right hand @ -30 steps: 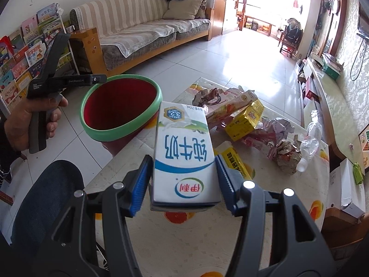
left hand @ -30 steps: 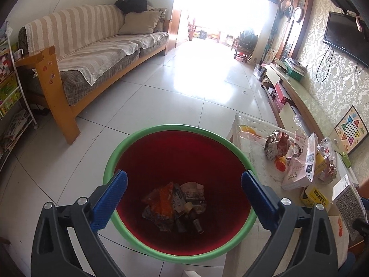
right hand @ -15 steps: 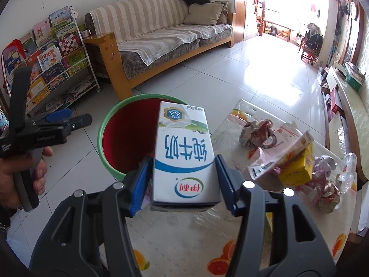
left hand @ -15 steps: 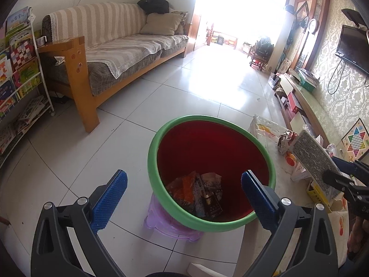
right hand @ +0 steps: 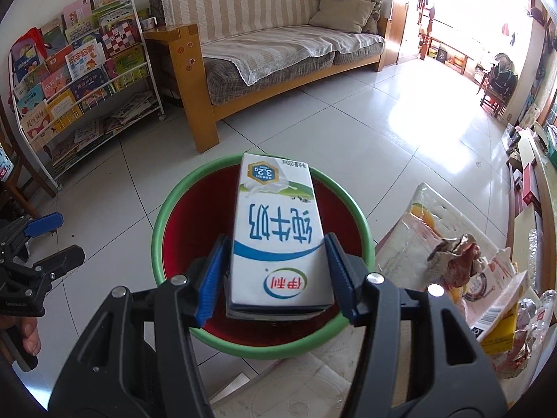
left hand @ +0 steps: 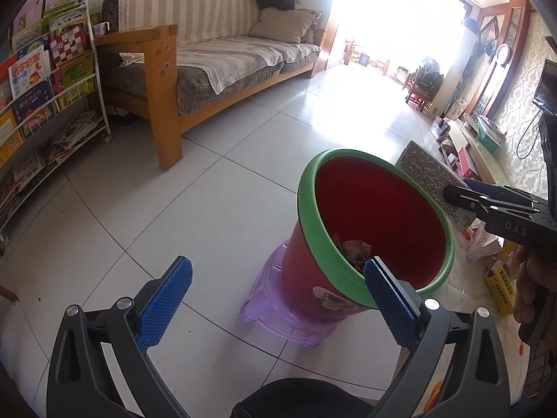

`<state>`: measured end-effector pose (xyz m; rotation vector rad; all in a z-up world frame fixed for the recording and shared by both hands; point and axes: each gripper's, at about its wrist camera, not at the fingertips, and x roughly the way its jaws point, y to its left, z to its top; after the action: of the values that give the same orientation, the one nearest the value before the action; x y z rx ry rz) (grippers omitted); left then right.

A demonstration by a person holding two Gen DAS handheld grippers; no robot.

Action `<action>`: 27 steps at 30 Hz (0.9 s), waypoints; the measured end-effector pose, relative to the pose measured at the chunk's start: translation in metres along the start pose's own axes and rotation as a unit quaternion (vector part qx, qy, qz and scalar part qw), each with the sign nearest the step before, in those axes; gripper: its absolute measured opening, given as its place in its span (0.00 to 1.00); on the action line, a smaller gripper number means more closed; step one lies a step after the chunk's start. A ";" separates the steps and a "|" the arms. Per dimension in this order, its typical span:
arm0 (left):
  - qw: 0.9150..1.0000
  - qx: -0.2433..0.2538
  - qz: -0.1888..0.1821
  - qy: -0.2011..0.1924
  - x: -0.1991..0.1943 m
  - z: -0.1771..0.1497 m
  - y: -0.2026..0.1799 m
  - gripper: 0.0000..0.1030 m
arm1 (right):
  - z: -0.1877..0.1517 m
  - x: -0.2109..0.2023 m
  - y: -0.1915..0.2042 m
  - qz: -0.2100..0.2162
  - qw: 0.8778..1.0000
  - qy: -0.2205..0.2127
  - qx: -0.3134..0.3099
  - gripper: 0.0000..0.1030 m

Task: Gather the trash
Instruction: 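Lower the milk carton into the red bin and open the right tool, then move both tools back over the table toward the remaining trash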

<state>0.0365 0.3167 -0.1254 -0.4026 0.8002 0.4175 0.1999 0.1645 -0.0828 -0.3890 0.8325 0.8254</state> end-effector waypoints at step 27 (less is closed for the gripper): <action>0.998 0.051 -0.037 -0.010 0.000 0.014 -0.068 0.92 | -0.024 -0.066 -0.036 -0.063 0.997 -0.041 0.019 0.95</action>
<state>0.0794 0.2660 -0.1037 -0.3307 0.7812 0.3103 0.1901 0.0953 -0.0470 -0.3689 0.7385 0.7029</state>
